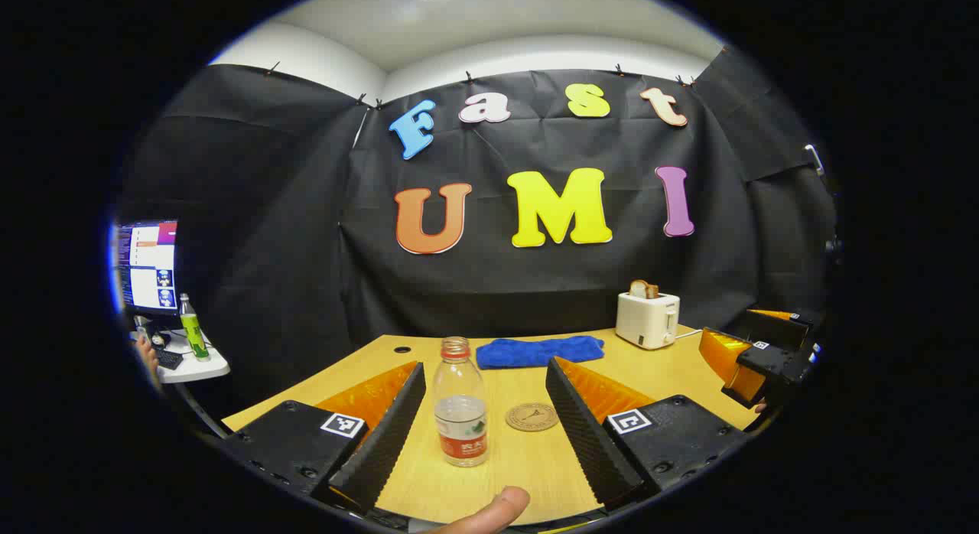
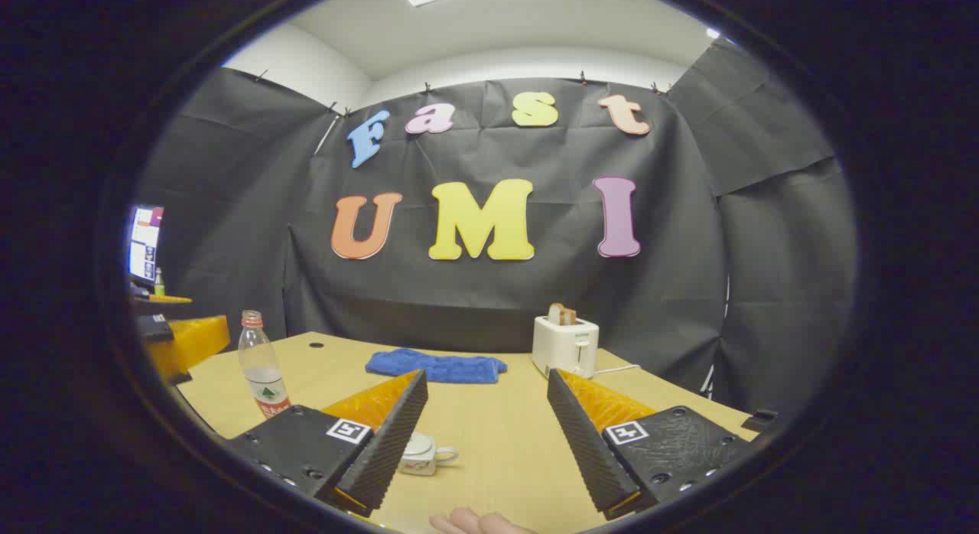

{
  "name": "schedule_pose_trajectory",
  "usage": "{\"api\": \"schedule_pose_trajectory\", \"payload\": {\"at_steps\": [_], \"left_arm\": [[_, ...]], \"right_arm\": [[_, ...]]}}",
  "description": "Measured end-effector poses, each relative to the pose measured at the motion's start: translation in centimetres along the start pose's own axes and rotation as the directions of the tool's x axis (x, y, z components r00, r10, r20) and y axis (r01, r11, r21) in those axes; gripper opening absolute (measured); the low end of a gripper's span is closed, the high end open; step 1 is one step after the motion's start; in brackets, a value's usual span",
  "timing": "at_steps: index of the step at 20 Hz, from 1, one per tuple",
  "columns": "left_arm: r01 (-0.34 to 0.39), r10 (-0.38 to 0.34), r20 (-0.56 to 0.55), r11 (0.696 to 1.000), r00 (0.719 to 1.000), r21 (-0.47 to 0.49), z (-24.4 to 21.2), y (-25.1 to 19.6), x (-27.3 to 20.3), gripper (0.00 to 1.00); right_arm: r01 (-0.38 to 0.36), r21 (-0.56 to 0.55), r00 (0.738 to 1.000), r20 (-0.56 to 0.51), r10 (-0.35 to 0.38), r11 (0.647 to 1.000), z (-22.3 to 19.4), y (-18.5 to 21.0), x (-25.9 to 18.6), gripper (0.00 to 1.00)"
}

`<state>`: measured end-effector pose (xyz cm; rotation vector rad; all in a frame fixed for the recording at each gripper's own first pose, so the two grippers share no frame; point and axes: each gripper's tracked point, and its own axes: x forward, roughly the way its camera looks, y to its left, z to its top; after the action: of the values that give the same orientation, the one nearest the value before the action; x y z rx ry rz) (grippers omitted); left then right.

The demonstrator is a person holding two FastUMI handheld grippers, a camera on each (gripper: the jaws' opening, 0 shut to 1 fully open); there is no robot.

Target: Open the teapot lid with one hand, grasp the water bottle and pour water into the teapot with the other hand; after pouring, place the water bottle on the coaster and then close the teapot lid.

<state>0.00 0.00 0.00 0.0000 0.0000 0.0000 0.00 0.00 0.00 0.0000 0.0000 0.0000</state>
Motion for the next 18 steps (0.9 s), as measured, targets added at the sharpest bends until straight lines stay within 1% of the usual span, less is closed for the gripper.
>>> {"api": "schedule_pose_trajectory", "payload": {"at_steps": [2, 6, 7, 8, 9, 13, 14, 15, 16, 18], "left_arm": [[0.004, -0.005, -0.016, 1.000, 1.000, -0.027, -0.6, 0.3, 0.3, 0.99], [-0.018, 0.018, -0.047, 1.000, 0.999, -0.001, -1.6, 0.9, 0.9, 0.99], [-0.014, 0.014, -0.052, 1.000, 0.999, 0.003, -1.7, 0.7, 0.8, 0.99], [-0.015, 0.015, -0.055, 1.000, 0.998, 0.004, -1.9, 0.5, 0.9, 0.99], [-0.016, 0.016, -0.057, 1.000, 0.998, 0.004, -2.0, 0.5, 0.9, 0.99], [-0.008, 0.008, -0.077, 1.000, 0.997, 0.008, -2.6, 0.2, 1.1, 0.99], [-0.011, 0.012, -0.080, 1.000, 0.997, 0.011, -2.6, 0.3, 1.1, 0.99], [-0.009, 0.010, -0.080, 1.000, 0.997, 0.011, -2.6, 0.3, 1.1, 0.99], [-0.007, 0.008, -0.081, 1.000, 0.997, 0.011, -2.6, 0.2, 1.2, 1.00], [-0.009, 0.010, -0.089, 1.000, 0.996, 0.006, -2.9, 0.2, 1.3, 0.99]], "right_arm": [[-0.002, -0.009, 1.000, -0.025, 0.002, 1.000, -1.0, 0.2, 0.4, 0.95], [0.016, -0.006, 0.999, -0.049, -0.016, 1.000, -2.1, -0.6, 0.7, 0.95], [0.018, -0.012, 0.998, -0.052, -0.019, 1.000, -2.2, -0.8, 0.8, 0.93], [0.026, -0.020, 0.998, -0.058, -0.027, 0.999, -2.5, -1.1, 0.9, 0.97], [0.030, -0.024, 0.998, -0.061, -0.032, 0.999, -2.8, -1.4, 1.0, 0.95], [0.029, -0.023, 0.997, -0.067, -0.030, 0.999, -3.2, -1.7, 1.2, 0.95], [0.028, -0.028, 0.997, -0.067, -0.029, 0.999, -3.3, -1.7, 1.3, 0.97], [0.026, -0.033, 0.997, -0.069, -0.029, 0.999, -3.5, -1.7, 1.3, 0.95], [0.024, -0.036, 0.997, -0.073, -0.027, 0.999, -3.6, -1.7, 1.4, 0.97], [0.019, -0.035, 0.996, -0.084, -0.022, 0.999, -4.1, -1.6, 1.8, 0.97]]}}
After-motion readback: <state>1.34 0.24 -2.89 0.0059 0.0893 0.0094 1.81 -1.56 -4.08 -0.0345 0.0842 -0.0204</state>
